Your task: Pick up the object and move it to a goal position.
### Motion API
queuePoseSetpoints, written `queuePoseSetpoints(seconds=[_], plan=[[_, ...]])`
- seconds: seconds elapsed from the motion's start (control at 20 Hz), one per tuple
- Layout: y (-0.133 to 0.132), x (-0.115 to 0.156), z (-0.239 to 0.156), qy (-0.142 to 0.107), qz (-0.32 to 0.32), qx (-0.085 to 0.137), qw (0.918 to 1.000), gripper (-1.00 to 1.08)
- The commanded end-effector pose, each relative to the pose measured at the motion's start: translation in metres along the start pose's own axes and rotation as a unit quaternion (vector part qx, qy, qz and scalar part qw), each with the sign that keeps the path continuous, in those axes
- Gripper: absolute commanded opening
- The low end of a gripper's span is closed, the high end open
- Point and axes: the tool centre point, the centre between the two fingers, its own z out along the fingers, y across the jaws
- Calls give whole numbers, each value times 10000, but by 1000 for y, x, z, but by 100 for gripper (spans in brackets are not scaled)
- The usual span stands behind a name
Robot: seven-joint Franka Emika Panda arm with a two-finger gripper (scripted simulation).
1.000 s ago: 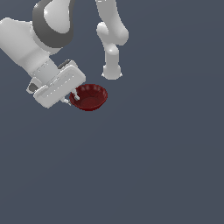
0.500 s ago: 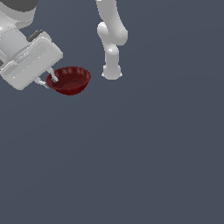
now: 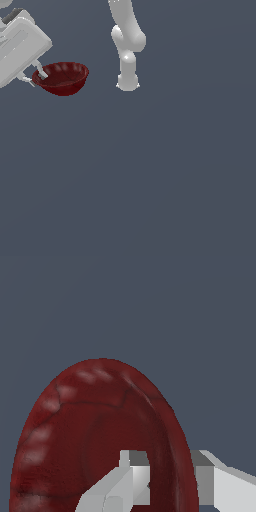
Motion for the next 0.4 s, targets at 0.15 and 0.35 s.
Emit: queuePoseSetpoints(seconds=[0.15, 0.35], plan=[[2, 2, -15, 8, -9, 2, 10000, -100], [2, 2, -18, 8, -9, 2, 10000, -100]])
